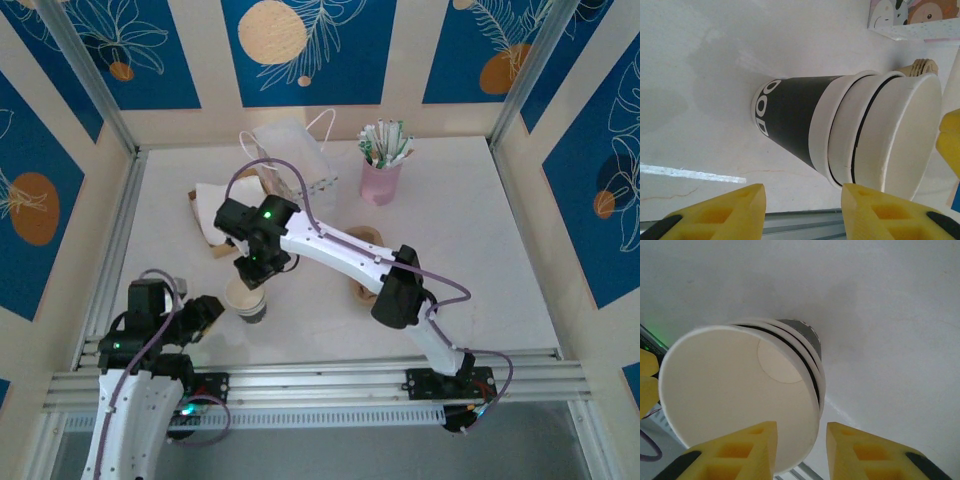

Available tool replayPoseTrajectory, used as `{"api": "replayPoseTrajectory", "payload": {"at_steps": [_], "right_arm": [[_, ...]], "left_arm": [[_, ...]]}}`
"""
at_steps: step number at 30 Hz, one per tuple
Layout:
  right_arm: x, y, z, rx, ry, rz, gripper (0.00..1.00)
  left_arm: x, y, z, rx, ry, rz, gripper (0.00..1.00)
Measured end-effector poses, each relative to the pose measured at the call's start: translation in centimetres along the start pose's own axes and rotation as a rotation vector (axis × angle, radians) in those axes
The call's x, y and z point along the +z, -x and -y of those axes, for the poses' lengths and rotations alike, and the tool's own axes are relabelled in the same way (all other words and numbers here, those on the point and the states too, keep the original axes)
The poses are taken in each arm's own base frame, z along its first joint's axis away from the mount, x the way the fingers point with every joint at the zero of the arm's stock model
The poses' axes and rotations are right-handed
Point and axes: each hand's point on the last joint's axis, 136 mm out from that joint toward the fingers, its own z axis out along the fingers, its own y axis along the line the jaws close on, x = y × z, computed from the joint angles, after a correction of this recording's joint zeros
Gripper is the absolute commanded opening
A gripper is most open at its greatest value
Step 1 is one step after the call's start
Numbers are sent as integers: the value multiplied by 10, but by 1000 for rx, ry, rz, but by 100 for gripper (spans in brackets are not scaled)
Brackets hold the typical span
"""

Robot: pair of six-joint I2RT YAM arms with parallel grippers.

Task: Pack the takeout coffee

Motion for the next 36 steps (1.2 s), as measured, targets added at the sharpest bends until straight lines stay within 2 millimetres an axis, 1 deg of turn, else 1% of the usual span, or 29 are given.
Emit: {"api": "replayPoseTrajectory", "payload": {"at_steps": [2,7,18,22,25,29,36], "right_arm": [[1,0,0,0,-1,-2,32],[2,0,0,-3,-2,-4,27],[7,0,2,0,-6,-16,25],[11,1,3,-1,-8,-20,17],[12,1,5,3,-11,-25,13],[11,0,7,7,-14,-30,9],[10,0,8,10,-14,-30,4]], "left_arm": [[1,0,0,-1,-5,-2,45],[4,1,1,3,-19,-6,45],[11,-1,0,0,-38,-24,46],[13,-1,1,0,-50,-30,46],[14,-1,1,0,-53,-28,46],[15,-2,1,-1,-62,-36,46],[16,-3,2,-1,-71,-43,47]]}}
